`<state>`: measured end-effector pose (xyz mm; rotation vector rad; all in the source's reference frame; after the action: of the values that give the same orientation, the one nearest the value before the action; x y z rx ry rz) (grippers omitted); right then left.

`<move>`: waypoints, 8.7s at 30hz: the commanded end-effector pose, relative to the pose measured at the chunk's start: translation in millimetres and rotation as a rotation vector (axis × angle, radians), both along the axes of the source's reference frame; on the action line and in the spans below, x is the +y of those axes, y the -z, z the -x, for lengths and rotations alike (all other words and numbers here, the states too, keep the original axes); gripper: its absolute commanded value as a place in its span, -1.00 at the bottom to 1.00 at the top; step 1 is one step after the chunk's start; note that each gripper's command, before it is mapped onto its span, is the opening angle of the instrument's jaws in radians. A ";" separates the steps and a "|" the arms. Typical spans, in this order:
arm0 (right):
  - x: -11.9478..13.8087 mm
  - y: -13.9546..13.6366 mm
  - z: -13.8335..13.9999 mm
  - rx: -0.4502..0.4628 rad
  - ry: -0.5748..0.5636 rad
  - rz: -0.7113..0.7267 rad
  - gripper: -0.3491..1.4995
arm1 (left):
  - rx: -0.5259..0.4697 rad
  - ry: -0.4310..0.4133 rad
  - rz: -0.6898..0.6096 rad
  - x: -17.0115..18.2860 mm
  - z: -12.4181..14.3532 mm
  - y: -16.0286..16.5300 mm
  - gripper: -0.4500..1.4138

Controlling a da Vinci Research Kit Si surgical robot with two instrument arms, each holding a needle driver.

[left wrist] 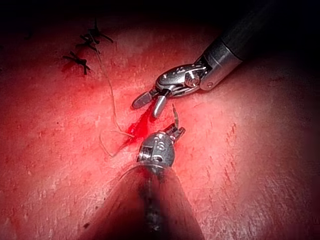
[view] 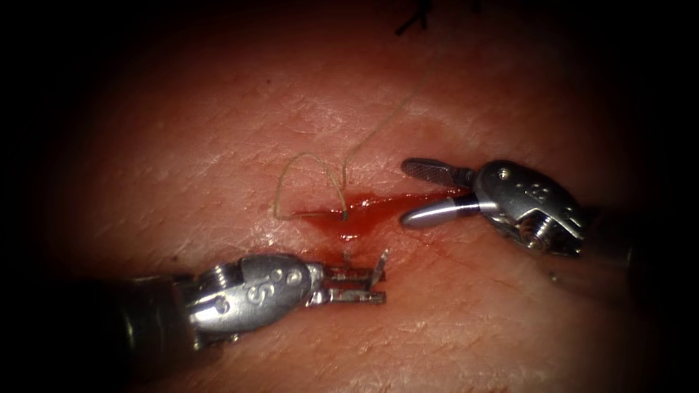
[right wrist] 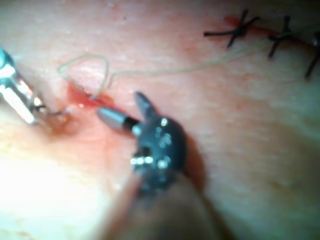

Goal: Wound Closure

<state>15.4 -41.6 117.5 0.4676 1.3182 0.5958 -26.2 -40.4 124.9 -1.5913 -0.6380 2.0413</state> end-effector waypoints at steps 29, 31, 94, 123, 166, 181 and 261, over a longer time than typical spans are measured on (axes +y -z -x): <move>-0.4 0.3 -0.6 0.029 0.037 0.042 0.74 | -0.041 0.020 0.340 6.1 -2.0 12.6 -1.00; -0.5 0.5 -0.7 0.030 0.040 0.059 0.81 | -0.004 0.029 0.400 7.5 -2.6 12.9 -1.00; -8.4 -1.3 -9.1 -0.375 -0.009 0.211 -0.87 | 0.075 0.110 0.467 10.6 -7.5 7.7 -1.00; -16.7 16.9 -7.5 -0.326 0.103 0.115 -1.00 | 0.032 0.103 0.455 6.3 -5.8 8.5 -1.00; -9.3 3.3 -8.5 -0.438 0.057 0.440 0.58 | 0.094 0.168 0.435 10.3 -11.6 8.2 -1.00; -7.2 3.0 -10.8 -0.444 0.037 0.441 0.49 | 0.084 0.163 0.435 9.9 -11.0 8.6 -1.00; -8.3 1.7 -9.8 -0.361 0.059 0.543 0.13 | 0.145 0.240 0.442 10.4 -16.4 5.8 -1.00</move>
<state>24.6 -49.9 115.3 -0.0411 1.0608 0.2330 -9.4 -30.3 118.5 -1.6313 0.0659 2.1819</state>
